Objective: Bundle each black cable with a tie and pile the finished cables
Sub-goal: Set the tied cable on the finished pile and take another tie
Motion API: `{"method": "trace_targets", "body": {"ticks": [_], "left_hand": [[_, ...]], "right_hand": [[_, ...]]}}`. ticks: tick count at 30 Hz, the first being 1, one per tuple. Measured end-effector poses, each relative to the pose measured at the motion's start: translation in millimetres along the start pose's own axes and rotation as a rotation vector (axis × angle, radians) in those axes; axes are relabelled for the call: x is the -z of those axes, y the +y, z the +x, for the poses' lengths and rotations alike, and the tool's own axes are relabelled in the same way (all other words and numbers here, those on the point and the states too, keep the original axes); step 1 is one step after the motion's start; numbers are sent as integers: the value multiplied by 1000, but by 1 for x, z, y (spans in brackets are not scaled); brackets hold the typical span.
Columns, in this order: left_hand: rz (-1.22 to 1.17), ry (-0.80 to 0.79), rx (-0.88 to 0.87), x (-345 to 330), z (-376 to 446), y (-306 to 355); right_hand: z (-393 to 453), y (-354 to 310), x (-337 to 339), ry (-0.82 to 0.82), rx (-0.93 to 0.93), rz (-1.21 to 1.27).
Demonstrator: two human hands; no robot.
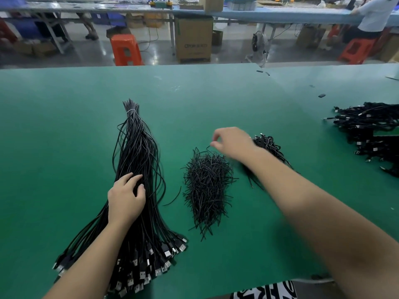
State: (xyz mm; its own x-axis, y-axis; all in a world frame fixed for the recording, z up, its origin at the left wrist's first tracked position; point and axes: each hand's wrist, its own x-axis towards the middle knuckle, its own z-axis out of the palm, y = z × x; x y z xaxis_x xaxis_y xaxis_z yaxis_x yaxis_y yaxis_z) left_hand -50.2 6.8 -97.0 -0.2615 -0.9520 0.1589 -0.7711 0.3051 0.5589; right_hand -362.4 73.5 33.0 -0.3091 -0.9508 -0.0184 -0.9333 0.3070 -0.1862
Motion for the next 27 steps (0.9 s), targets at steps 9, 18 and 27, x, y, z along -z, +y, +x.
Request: {"method": "trace_targets", "body": {"ticks": [9, 18, 27], "left_hand": [[-215, 12, 106, 8, 6, -9], [-312, -9, 143, 13, 10, -14], [-359, -38, 154, 16, 12, -17]], "right_hand": [[-52, -142, -84, -333, 429, 54], [-63, -147, -115, -254, 402, -13], [-79, -145, -113, -27, 439, 58]]}}
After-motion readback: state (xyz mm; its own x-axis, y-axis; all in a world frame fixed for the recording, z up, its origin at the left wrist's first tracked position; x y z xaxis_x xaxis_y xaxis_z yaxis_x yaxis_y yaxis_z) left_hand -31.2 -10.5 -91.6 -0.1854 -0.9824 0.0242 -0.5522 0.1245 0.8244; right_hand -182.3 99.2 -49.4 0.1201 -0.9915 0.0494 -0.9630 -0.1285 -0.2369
